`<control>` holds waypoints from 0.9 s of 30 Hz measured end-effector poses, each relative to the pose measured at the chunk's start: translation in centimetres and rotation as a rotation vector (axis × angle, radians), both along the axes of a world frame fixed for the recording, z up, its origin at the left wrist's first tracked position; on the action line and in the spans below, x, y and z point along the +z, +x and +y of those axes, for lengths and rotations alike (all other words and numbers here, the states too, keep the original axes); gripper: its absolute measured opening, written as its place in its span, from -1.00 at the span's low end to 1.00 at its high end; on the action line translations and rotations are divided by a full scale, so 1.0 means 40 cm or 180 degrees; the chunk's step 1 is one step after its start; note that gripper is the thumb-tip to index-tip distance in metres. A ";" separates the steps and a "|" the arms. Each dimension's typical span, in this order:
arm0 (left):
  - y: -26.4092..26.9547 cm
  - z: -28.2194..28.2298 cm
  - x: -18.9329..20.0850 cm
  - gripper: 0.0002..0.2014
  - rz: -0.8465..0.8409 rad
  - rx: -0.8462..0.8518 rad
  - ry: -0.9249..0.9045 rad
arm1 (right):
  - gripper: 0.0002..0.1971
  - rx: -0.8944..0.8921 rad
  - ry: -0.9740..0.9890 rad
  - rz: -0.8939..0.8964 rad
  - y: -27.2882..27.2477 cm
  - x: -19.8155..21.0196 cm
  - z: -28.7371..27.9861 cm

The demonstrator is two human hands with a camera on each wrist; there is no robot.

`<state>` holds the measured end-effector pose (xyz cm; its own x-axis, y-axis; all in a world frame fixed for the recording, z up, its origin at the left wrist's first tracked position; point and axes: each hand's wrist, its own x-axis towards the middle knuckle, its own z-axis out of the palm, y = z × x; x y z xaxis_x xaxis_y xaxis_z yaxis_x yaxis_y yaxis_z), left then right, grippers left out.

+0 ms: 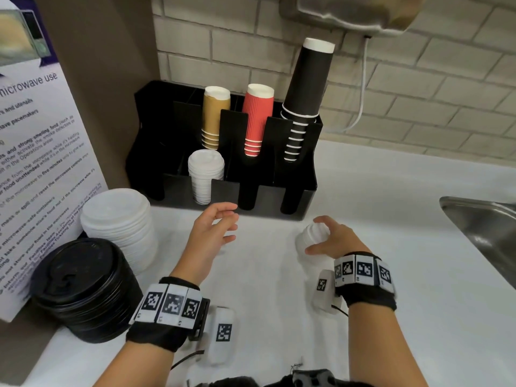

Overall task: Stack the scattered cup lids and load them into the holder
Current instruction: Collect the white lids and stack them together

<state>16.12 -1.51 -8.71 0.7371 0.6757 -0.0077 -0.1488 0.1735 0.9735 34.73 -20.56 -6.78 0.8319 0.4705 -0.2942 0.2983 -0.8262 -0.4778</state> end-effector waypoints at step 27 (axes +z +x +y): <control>-0.001 -0.036 0.045 -0.17 -0.0500 -0.0823 0.0810 | -0.43 0.1347 0.2318 0.1188 -0.177 0.164 0.107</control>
<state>16.08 -2.95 -6.90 0.8622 0.4333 0.2625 -0.2824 -0.0191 0.9591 27.66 -16.27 -0.21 0.4589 0.8883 -0.0208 0.2289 -0.1408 -0.9632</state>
